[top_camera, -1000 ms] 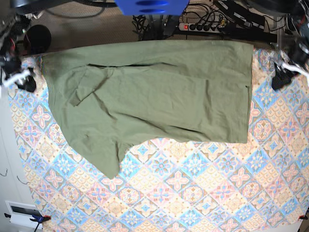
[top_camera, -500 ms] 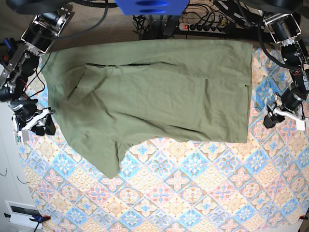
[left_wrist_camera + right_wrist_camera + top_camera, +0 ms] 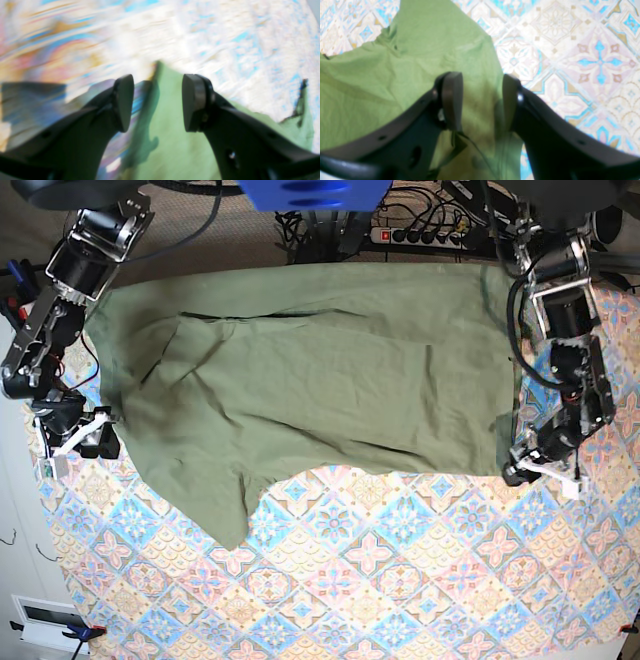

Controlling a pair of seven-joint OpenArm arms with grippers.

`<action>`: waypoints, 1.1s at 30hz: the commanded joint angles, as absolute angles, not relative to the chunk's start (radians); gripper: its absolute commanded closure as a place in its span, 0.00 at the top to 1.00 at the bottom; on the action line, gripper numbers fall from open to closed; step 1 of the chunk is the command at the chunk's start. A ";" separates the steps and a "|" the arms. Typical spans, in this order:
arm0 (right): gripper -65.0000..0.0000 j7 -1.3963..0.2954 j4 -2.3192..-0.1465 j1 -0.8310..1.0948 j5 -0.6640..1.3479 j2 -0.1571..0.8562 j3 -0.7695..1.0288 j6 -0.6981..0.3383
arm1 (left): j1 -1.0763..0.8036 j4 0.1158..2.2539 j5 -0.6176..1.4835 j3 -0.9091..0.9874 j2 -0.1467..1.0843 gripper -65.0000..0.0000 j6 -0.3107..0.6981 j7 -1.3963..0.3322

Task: Layout the t-shirt on the table in an organized manner, then fold the t-shirt properly
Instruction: 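Release the shirt and move both grippers to its side edges, then grasp the shirt's side edges with both grippers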

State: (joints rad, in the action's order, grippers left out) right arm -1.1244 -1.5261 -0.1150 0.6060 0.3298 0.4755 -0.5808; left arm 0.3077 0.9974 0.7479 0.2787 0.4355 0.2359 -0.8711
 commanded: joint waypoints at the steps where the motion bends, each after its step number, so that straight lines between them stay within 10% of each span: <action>1: 0.39 -1.099 -1.547 -0.137 0.625 0.349 0.479 -0.585 | 0.338 0.990 0.740 0.286 0.447 0.48 0.236 -0.846; 21: 0.39 -1.099 -1.547 -0.137 0.624 0.349 0.483 -0.585 | 0.329 0.909 0.619 0.286 0.315 0.46 0.240 -0.802; 28: 0.39 -1.099 -1.484 -0.137 0.622 0.349 0.481 -0.585 | 0.277 1.041 0.621 0.291 0.300 0.05 0.242 -0.806; 33: 0.39 -1.101 -1.480 -0.137 0.622 0.349 0.479 -0.585 | 0.272 1.050 0.619 0.291 0.305 0.12 0.236 -0.809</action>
State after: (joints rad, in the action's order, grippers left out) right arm -1.1252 -1.4597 -0.1177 0.6029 0.3294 0.4759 -0.5797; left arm 0.2516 1.0309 0.6056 0.2874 0.2909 0.2325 -0.8223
